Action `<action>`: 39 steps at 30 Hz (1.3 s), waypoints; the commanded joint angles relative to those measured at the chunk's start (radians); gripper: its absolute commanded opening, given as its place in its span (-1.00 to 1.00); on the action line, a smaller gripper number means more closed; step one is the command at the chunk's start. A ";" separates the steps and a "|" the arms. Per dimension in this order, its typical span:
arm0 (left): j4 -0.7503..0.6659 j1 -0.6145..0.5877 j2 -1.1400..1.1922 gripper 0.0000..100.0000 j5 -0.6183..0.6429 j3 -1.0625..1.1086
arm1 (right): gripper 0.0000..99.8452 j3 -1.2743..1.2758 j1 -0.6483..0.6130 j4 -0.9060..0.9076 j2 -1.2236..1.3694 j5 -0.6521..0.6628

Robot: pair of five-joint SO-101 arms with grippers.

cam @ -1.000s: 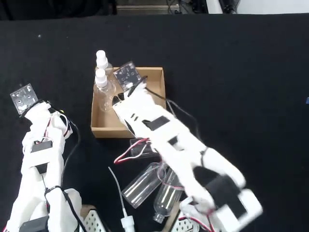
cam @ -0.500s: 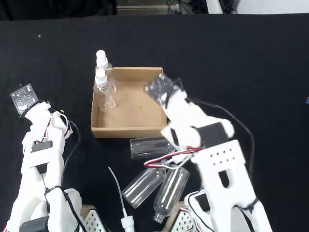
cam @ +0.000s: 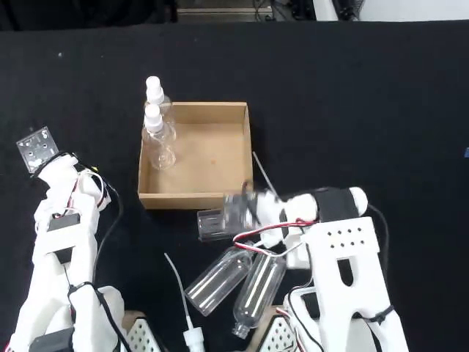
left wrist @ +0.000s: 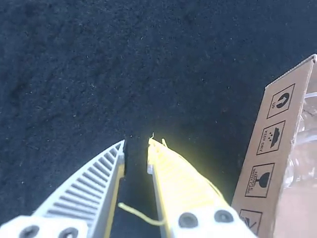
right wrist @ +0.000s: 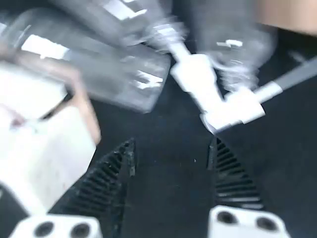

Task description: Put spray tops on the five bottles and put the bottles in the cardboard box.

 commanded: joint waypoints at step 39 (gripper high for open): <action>-0.015 -0.091 -0.021 -0.87 0.006 -0.013 | -0.58 0.262 -0.358 -0.127 -0.031 0.210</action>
